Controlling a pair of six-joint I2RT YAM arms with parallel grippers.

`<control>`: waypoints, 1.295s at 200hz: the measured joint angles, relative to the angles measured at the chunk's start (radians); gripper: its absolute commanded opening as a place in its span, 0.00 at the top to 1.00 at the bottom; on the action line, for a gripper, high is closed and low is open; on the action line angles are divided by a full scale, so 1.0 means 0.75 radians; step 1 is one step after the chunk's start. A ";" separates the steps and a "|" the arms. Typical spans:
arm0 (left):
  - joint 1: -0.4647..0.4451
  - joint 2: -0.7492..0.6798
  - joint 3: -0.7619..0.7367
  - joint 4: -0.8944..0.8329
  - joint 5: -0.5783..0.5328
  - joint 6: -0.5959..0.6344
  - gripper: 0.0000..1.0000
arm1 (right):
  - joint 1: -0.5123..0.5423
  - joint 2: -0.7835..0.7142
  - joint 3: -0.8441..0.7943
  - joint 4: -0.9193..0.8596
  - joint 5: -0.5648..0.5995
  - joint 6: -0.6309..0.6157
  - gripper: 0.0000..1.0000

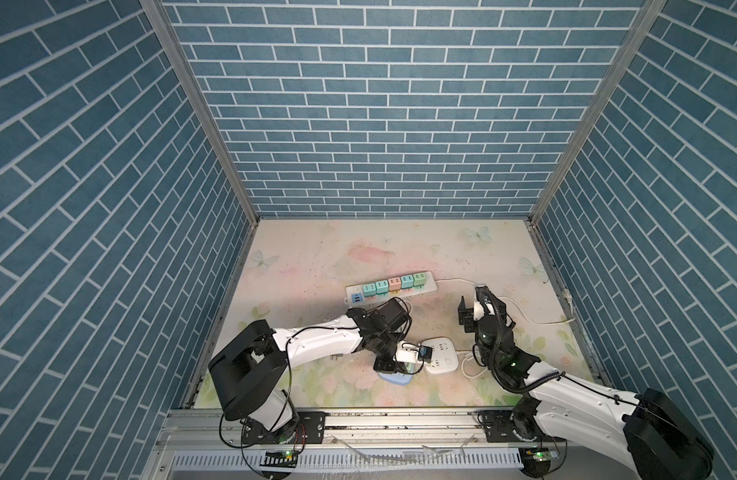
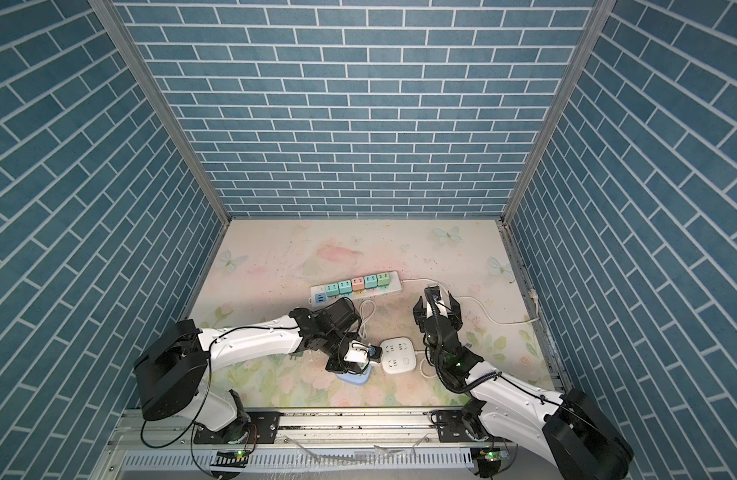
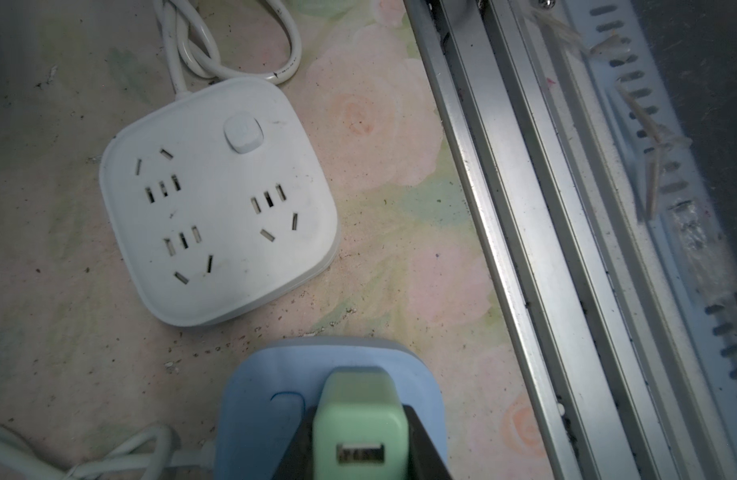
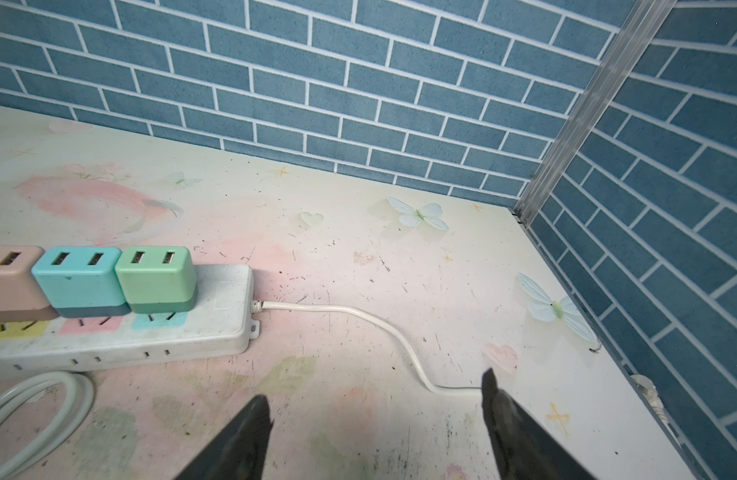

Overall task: Insert the plug
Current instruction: 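Press the adapter into the socket and open the left gripper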

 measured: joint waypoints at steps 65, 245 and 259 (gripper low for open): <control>0.006 0.051 0.033 0.039 0.043 -0.049 1.00 | 0.000 0.003 0.000 0.001 -0.002 0.000 0.18; 0.006 -0.401 -0.045 0.231 -0.282 -0.247 0.00 | -0.001 0.024 0.000 0.006 -0.001 0.000 0.18; 0.006 -0.495 -0.038 0.300 -0.413 -0.405 0.01 | -0.001 0.028 0.000 0.006 -0.001 0.000 0.18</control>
